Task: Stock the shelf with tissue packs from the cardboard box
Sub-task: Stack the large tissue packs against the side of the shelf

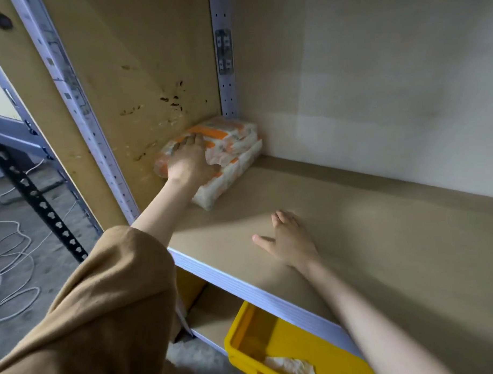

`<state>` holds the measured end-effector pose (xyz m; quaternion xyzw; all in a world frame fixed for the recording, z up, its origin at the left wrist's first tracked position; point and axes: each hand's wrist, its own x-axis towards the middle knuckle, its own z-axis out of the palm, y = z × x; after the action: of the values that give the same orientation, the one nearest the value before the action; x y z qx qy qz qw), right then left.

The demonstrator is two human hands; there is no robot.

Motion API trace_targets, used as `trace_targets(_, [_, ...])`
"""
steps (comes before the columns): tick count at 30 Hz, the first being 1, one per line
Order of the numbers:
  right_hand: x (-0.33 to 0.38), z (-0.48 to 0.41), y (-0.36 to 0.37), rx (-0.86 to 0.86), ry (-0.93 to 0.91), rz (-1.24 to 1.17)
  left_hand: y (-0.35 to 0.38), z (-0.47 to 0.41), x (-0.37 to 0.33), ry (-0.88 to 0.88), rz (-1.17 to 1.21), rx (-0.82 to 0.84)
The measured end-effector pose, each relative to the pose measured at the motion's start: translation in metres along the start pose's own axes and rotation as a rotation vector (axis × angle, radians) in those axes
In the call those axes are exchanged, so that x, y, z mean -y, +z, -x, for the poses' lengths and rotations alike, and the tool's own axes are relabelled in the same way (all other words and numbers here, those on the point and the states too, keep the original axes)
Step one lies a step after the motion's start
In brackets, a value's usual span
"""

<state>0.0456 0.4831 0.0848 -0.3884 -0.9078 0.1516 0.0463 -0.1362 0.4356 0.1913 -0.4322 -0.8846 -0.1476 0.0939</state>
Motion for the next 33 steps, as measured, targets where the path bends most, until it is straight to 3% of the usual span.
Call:
trace_targets(3, [0.001,0.001,-0.001,-0.012,-0.001,-0.009,0.012,0.019,0.01,0.044,0.006,-0.11])
trace_targets(8, [0.002,0.002,-0.001,-0.034,0.011,-0.032,0.026,-0.002,0.013,0.077,0.089,-0.042])
trace_targets(16, [0.001,-0.001,0.002,-0.022,0.015,-0.046,0.033,-0.019,0.006,0.096,0.007,0.111])
trace_targets(19, [0.003,0.003,0.0,-0.018,0.026,-0.059,0.019,-0.002,0.011,0.108,0.1,0.125])
trace_targets(23, [0.018,0.023,0.005,-0.12,-0.035,-0.131,0.002,0.056,0.027,0.152,0.192,-0.008])
trace_targets(29, [0.073,0.094,0.025,-0.163,-0.306,-0.322,0.009,0.184,0.09,0.1,0.189,0.128])
trace_targets(33, [0.112,0.137,0.057,-0.016,-0.448,-0.306,0.014,0.281,0.141,-0.012,0.172,0.225])
